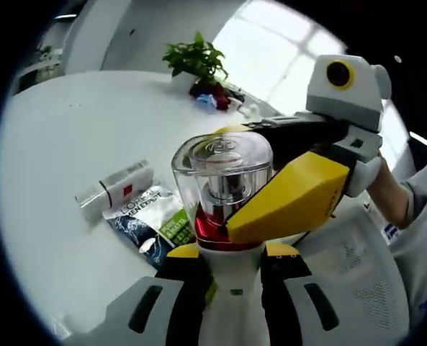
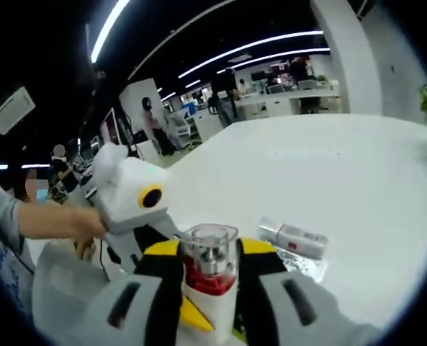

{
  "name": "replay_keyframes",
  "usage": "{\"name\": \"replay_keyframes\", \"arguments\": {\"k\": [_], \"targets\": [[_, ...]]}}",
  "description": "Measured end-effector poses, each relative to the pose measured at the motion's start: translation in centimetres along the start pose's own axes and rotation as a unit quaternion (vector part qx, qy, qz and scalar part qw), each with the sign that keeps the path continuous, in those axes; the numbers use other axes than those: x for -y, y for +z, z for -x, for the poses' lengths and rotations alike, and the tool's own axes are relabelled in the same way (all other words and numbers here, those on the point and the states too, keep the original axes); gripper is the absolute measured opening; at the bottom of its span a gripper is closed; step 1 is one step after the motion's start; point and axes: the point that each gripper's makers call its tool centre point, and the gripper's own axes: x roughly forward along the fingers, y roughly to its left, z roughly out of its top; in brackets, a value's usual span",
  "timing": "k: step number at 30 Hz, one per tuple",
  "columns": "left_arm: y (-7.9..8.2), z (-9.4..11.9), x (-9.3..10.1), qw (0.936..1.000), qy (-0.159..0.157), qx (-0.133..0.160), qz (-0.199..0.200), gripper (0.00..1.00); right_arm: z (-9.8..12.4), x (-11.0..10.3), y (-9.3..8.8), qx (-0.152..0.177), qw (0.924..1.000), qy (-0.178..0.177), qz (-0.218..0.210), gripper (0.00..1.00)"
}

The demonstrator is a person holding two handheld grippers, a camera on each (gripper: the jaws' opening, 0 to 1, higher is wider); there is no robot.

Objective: Arrange the skincare products in the storage area until every visible bottle or jar stands upright without overlapping.

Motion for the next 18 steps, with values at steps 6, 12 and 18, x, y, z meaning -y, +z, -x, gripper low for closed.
{"name": "replay_keyframes", "arguments": {"k": [6,12,18], "targets": [[0.7,0.0,-0.9,0.9996,0.017,-0.006,-0.022,0.25,-0.3,0.5,0.6,0.011,0.9999,-0.005,0.01,0.29],[1.4,0.1,-1.9,0.9979,0.038,-0.016,-0.05,0.25,-0.7,1.1,1.4,0.018,0.9994,-0.01,0.026,0.29],[2.0,0.1,-2.7,0.9965,0.05,-0.019,-0.064,0.25,-1.0,1.7,2.0,0.026,0.9991,-0.016,0.031,0.29]]}}
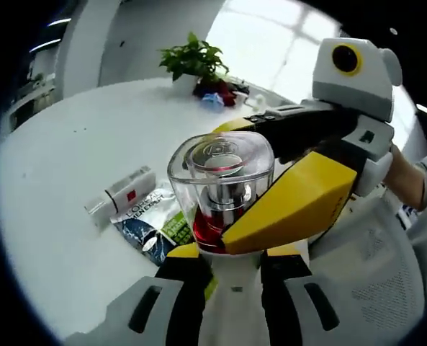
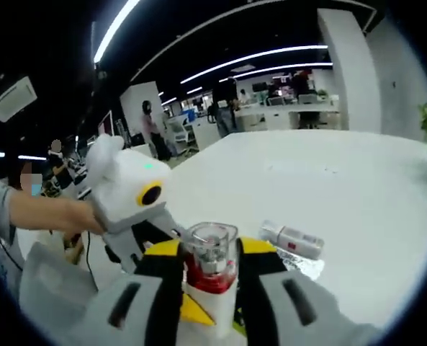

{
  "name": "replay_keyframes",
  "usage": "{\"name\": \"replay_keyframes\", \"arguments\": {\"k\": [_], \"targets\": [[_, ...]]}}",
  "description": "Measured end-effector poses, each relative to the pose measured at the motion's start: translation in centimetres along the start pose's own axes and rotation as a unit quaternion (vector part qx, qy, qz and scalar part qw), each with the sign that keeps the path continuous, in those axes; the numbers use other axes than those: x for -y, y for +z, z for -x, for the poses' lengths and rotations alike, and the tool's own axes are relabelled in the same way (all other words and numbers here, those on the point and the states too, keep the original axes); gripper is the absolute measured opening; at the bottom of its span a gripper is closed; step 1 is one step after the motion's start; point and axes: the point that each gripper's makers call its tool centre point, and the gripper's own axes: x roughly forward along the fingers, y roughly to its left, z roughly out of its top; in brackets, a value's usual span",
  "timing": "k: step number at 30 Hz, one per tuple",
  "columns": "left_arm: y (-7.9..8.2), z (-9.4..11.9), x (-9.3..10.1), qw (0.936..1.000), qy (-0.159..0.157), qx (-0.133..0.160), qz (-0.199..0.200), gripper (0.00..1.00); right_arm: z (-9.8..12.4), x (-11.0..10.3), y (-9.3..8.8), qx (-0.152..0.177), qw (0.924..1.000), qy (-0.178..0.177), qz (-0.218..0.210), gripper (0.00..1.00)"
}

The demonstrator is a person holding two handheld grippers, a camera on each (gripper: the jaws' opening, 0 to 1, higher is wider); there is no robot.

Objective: Arrange the skincare products in the storage area until every visible bottle or jar stands upright without overlapping.

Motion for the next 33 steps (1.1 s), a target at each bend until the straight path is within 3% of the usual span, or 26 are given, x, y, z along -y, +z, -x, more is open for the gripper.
{"name": "replay_keyframes", "arguments": {"k": [15,33], "targets": [[1.2,0.0,-1.4,0.996,0.041,0.006,-0.079,0.25,0.3,0.7,0.6,0.011,0.9991,-0.014,0.038,0.29],[0.9,-0.4,-0.6,0.9893,0.047,-0.008,-0.138,0.25,2.3,-0.2,-0.1,0.031,0.9964,-0.017,0.076,0.28]]}}
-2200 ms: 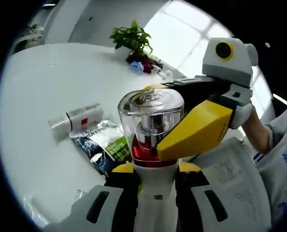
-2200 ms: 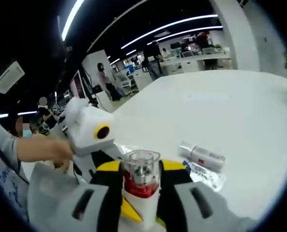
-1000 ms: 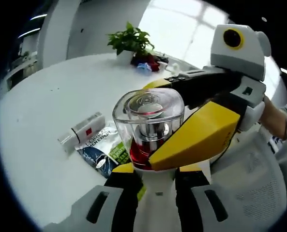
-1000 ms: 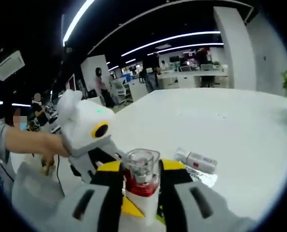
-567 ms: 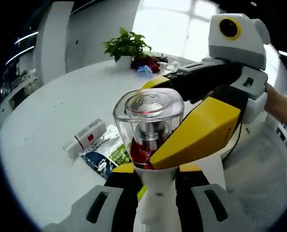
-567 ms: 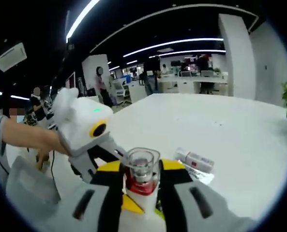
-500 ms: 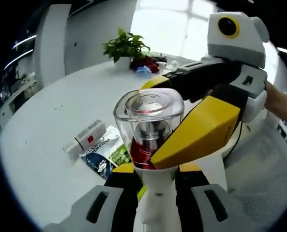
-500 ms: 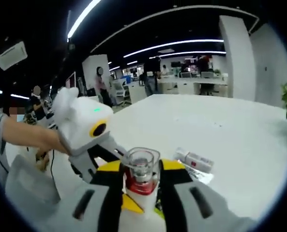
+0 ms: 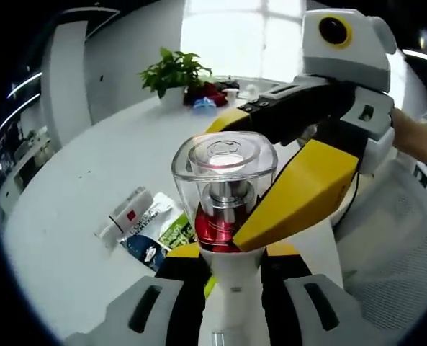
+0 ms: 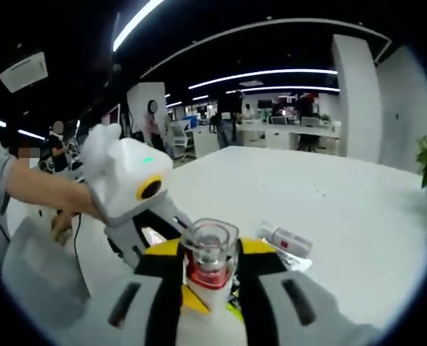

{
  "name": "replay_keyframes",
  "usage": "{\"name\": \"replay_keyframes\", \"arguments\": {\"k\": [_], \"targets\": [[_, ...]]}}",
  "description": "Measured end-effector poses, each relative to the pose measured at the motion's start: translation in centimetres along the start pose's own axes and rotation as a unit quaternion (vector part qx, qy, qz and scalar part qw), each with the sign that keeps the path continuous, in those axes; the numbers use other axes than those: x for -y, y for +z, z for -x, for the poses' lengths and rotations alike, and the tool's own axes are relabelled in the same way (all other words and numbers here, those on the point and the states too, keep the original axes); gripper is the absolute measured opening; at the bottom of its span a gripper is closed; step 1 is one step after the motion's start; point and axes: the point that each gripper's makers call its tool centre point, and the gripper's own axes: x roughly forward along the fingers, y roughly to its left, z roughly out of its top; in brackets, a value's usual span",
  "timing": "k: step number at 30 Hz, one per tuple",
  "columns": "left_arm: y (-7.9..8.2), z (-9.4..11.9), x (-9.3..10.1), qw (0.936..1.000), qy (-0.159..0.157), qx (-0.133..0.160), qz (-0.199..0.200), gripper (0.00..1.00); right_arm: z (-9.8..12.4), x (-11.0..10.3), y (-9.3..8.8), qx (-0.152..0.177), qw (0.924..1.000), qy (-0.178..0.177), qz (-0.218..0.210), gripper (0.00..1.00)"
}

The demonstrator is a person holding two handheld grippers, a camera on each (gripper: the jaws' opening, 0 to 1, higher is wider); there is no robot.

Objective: Arrange the skincare products in the storage area until every visible bottle or jar stands upright without overlapping.

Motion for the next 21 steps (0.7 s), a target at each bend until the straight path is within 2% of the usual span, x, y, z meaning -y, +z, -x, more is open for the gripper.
{"name": "replay_keyframes", "arguments": {"k": [9,21], "targets": [[-0.1,0.0,0.6,0.9998,0.004,0.012,-0.018,0.25,0.7,-0.8,-0.3,0.0,0.9997,-0.008,0.023,0.28],[-0.2,0.0,1.3,0.999,0.008,0.029,-0.034,0.26,1.3,-1.3,-0.6,-0.006,0.999,-0.031,0.032,0.28]]}}
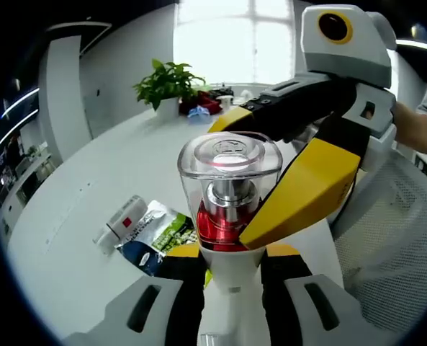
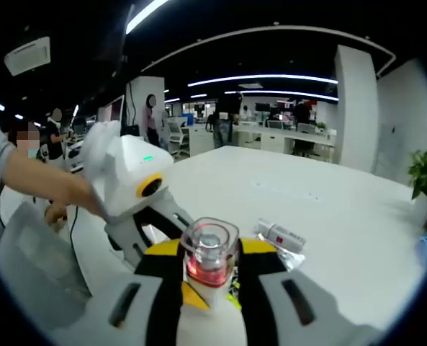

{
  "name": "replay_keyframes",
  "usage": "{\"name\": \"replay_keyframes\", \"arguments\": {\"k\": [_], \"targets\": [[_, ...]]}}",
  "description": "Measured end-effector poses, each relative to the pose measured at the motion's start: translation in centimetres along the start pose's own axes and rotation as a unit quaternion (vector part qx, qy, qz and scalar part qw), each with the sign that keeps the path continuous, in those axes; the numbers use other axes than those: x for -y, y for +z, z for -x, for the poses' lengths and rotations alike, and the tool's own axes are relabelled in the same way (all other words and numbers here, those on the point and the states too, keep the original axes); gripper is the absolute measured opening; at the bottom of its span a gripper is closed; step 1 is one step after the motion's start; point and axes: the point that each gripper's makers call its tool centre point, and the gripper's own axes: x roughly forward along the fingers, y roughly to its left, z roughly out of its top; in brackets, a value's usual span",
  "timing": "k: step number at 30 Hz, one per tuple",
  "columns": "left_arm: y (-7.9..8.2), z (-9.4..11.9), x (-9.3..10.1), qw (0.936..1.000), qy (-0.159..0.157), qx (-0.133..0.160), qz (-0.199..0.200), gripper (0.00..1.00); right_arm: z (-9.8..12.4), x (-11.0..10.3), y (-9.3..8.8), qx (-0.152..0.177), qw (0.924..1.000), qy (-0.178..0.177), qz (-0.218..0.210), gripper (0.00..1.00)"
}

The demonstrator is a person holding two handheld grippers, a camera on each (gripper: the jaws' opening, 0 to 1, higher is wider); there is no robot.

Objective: Arrange the skincare products in the storage area until every visible bottle or jar stands upright without overlapping.

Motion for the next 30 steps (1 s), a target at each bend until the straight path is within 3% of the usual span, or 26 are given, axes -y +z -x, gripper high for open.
{"name": "replay_keyframes", "arguments": {"k": [8,14,23,30], "targets": [[0.3,0.0,0.2,0.9997,0.01,0.003,-0.02,0.27,0.2,0.1,-0.1,0.002,1.0,-0.008,-0.002,0.29],[1.7,0.4,0.2,0.9991,0.023,0.027,-0.022,0.28,0.3,0.1,-0.1,0.003,0.9999,-0.013,-0.007,0.29],[1.6,0.4,0.6,0.9995,-0.003,0.032,-0.003,0.27,0.4,-0.1,0.6,0.02,0.9997,0.013,0.005,0.32],[1.6,0.4,0.7,0.9994,-0.008,0.031,-0.01,0.27,0.2,-0.3,0.8,0.012,0.9993,0.029,0.021,0.31]]}}
